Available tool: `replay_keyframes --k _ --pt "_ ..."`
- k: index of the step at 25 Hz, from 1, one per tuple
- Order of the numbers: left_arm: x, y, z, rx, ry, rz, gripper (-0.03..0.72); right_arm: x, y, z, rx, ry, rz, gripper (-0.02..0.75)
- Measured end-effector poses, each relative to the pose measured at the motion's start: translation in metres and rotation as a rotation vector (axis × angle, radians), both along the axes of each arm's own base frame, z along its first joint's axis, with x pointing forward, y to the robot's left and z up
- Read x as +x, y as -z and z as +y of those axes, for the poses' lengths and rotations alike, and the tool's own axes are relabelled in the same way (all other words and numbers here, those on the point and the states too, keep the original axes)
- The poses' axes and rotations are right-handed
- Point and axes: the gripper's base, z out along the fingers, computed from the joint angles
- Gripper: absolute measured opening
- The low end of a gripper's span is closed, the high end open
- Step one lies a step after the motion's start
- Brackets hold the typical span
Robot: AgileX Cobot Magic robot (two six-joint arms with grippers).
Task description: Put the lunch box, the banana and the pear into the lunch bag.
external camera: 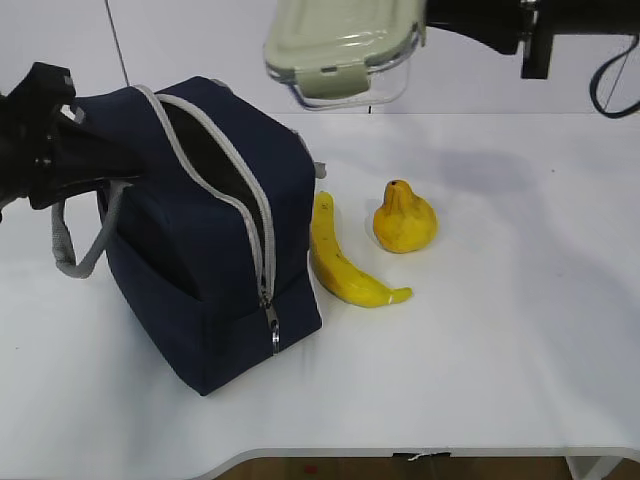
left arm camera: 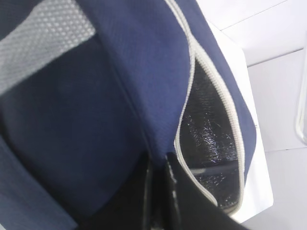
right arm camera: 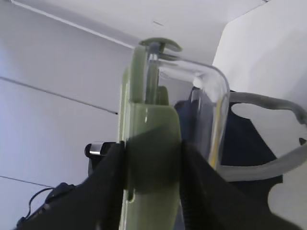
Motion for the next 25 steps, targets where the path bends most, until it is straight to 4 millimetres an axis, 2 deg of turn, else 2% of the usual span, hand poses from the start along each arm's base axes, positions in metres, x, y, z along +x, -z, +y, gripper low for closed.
replay_keyframes --k 6,12,16,21,25 --pt "0.0 0.0 0.0 -0.001 -0.001 0.0 0.003 0.005 -0.015 0.045 -0.076 -0.082 -0.058 0.246" --pt "0.0 0.0 0.0 0.0 0.001 -0.002 0.002 0.019 -0.003 0.086 -0.182 -0.176 -0.086 0.246" --pt "0.0 0.0 0.0 0.0 0.0 0.0 0.002 0.028 0.002 0.101 -0.307 -0.222 -0.144 0.246" --pt "0.0 0.0 0.0 -0.003 -0.001 0.0 0.002 0.037 0.007 0.109 -0.466 -0.268 -0.219 0.246" --pt "0.0 0.0 0.0 -0.005 -0.002 0.001 0.002 0.037 0.014 0.122 -0.59 -0.329 -0.286 0.246"
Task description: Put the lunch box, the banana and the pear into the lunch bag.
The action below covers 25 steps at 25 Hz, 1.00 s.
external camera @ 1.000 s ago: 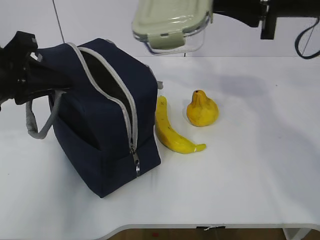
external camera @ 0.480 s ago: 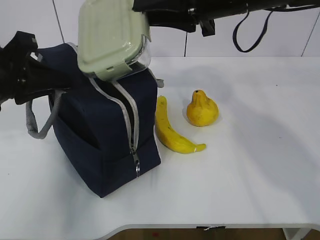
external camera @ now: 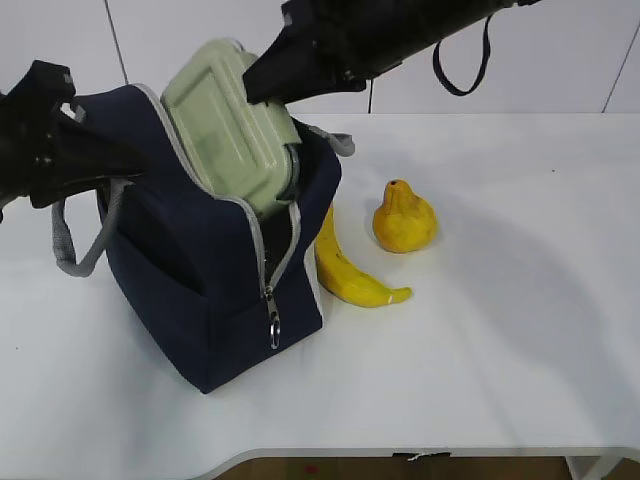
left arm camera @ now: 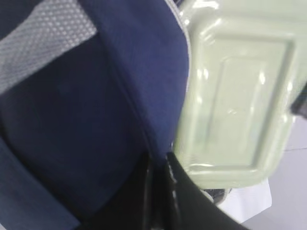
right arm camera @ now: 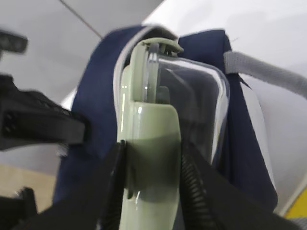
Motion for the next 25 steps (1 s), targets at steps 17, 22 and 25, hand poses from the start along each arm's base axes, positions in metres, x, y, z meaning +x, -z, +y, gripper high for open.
replay_keyframes --k 17,22,25 --pt "0.0 0.0 0.0 0.002 0.002 -0.003 0.002 -0.008 0.057 0.051 -0.244 -0.183 -0.041 0.244" --pt "0.001 0.001 0.0 0.004 0.003 0.0 0.002 -0.005 0.067 0.056 -0.204 -0.191 -0.011 0.244" --pt "0.001 0.001 0.0 0.004 0.003 0.0 0.002 -0.003 0.072 0.058 -0.196 -0.197 -0.017 0.244"
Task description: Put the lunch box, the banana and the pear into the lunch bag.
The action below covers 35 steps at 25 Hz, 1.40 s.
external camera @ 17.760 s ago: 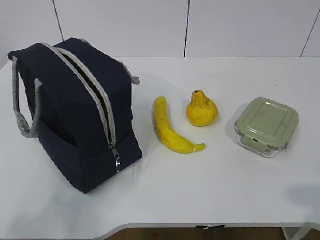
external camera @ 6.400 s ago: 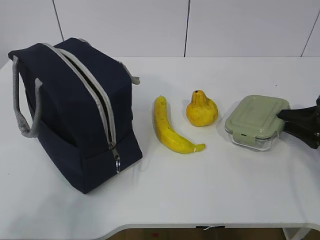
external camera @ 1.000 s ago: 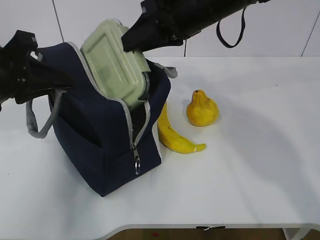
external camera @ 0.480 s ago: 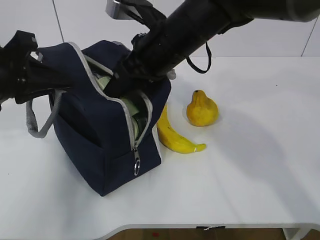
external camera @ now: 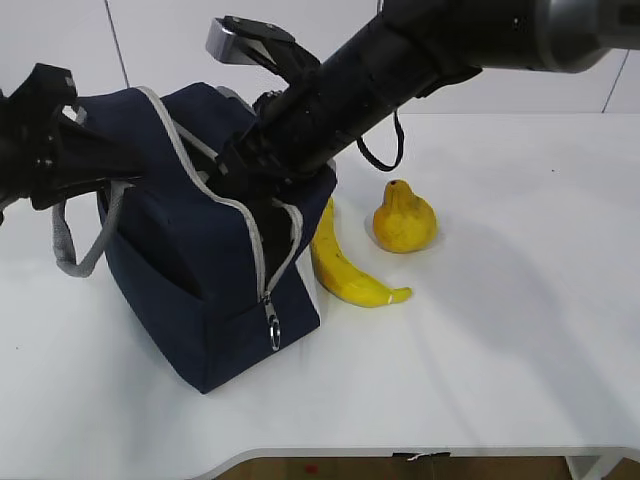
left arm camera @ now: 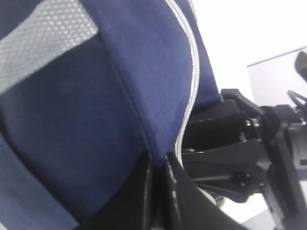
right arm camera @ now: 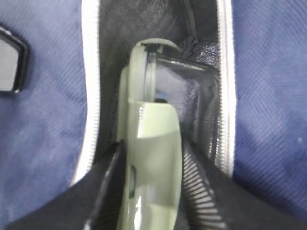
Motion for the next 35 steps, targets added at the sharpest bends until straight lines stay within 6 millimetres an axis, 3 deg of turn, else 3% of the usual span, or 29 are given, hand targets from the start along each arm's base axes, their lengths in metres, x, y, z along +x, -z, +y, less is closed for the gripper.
replay_keyframes --k 8,18,23,29,35 --pt "0.0 0.0 0.0 0.002 0.001 0.0 0.001 0.002 0.003 0.001 0.003 0.007 -0.008 0.306" --pt "-0.001 0.0 -0.001 -0.005 0.016 0.004 0.001 0.004 -0.003 0.003 0.033 -0.003 -0.033 0.307" --pt "-0.001 0.001 -0.001 0.006 0.023 0.002 0.001 0.003 -0.022 0.003 0.002 -0.089 -0.074 0.308" --pt "-0.001 0.002 0.0 0.024 0.024 -0.003 0.001 -0.002 -0.058 -0.003 -0.113 -0.24 -0.16 0.308" --pt "-0.001 0.002 0.0 0.03 0.019 -0.006 0.001 0.004 -0.075 -0.013 -0.251 -0.179 -0.214 0.309"
